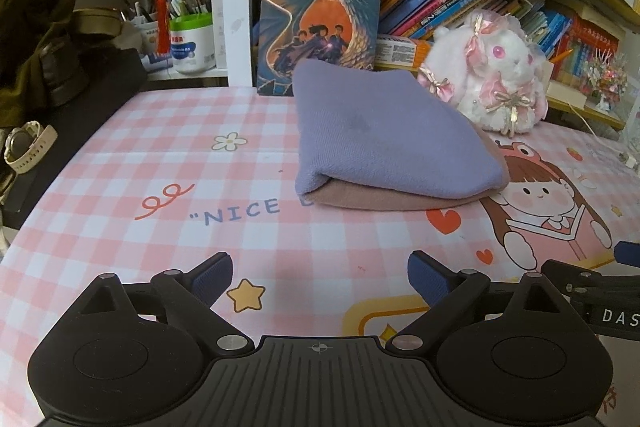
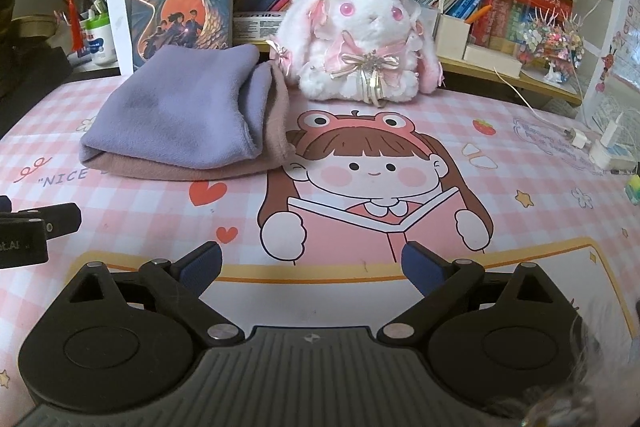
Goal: Fold clothes
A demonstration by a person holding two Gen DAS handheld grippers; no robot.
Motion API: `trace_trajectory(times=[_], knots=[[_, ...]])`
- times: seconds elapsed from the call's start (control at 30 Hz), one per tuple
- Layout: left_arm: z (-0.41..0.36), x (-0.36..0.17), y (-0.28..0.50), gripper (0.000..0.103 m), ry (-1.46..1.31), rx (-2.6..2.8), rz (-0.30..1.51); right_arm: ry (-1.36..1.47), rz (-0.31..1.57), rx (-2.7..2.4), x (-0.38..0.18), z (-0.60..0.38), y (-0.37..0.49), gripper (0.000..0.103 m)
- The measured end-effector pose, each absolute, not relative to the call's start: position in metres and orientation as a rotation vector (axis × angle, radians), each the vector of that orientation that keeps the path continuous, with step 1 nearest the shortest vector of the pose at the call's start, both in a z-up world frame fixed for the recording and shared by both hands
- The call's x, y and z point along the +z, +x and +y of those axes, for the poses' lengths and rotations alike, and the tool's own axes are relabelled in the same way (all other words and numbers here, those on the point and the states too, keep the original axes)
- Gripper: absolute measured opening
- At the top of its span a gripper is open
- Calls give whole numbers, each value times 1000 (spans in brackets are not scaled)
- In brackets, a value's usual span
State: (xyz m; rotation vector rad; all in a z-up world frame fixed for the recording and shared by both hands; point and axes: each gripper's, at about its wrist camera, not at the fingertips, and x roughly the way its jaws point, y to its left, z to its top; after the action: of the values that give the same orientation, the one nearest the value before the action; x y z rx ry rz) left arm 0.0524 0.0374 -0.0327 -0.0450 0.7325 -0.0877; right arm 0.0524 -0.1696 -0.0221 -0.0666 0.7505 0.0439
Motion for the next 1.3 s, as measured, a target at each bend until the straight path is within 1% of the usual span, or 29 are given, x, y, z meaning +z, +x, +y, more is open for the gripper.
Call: trace_trajectory(times=[1.3], knots=[[40,-30,43,98,-52,-123,744,-51,778,40,-24,-168,44,98]])
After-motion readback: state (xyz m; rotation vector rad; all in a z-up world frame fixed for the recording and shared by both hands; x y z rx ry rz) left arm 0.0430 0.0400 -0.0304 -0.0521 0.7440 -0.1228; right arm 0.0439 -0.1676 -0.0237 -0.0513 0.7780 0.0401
